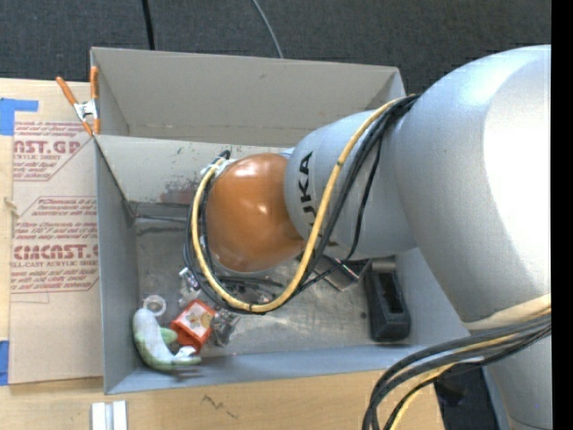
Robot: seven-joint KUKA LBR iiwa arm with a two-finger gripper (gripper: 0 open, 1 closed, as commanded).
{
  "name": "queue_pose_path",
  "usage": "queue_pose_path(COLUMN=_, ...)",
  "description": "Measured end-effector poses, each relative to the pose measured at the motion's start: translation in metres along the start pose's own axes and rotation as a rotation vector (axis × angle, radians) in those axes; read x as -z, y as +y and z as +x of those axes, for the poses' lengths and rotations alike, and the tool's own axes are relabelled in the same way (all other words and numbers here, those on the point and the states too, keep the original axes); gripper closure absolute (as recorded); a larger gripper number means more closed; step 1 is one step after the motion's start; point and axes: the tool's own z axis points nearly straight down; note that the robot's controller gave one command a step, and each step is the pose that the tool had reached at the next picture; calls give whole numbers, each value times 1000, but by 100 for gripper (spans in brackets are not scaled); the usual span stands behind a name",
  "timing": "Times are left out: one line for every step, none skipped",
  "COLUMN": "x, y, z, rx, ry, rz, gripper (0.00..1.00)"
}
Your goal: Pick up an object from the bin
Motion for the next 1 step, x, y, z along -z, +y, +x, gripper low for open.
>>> queue_pose_path(x=9, y=0, z=0, rx=0, ry=5, rz=-1, gripper=100)
